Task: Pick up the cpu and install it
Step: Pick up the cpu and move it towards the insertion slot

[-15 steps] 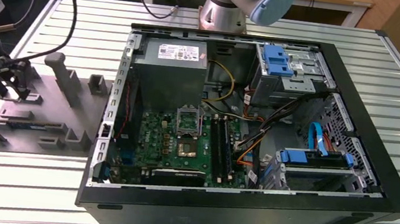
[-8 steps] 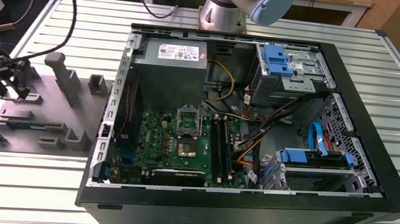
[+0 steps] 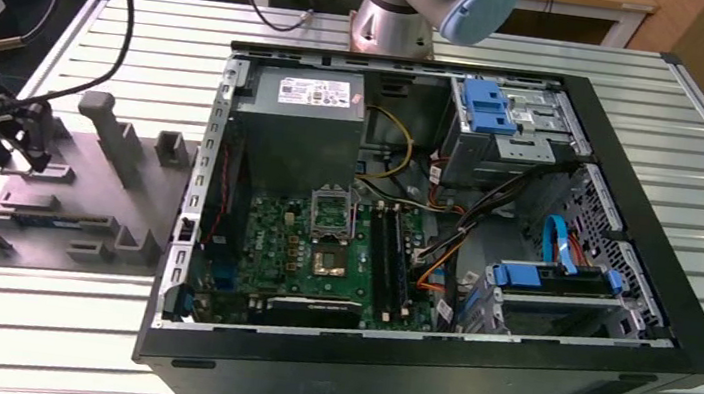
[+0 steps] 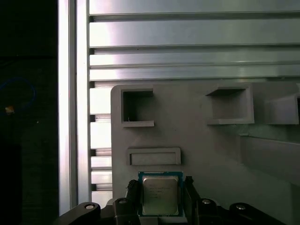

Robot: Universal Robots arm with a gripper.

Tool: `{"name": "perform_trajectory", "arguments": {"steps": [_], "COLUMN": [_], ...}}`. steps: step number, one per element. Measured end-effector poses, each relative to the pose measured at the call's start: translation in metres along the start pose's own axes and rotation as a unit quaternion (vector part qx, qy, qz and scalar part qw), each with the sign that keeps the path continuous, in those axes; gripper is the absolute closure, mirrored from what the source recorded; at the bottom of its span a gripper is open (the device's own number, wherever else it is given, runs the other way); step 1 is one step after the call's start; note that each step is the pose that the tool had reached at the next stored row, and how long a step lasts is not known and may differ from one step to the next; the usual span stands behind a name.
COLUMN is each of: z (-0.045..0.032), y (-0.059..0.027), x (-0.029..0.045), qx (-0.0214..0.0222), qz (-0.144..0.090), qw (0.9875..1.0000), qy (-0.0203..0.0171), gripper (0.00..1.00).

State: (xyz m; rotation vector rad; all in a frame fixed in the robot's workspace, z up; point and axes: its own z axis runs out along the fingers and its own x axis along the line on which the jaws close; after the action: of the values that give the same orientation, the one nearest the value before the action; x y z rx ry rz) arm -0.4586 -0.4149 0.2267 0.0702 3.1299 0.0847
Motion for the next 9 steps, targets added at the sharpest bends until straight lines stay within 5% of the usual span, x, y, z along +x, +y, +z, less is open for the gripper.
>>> {"name": "perform_trajectory", "arguments": {"steps": [9], "z": [-0.0091], "y": [0.0005], "x": [-0.0001], "qx": [0.0], "qz": [0.0], "qw": [1.0], "qy": [-0.0001], "gripper": [0.53]}}
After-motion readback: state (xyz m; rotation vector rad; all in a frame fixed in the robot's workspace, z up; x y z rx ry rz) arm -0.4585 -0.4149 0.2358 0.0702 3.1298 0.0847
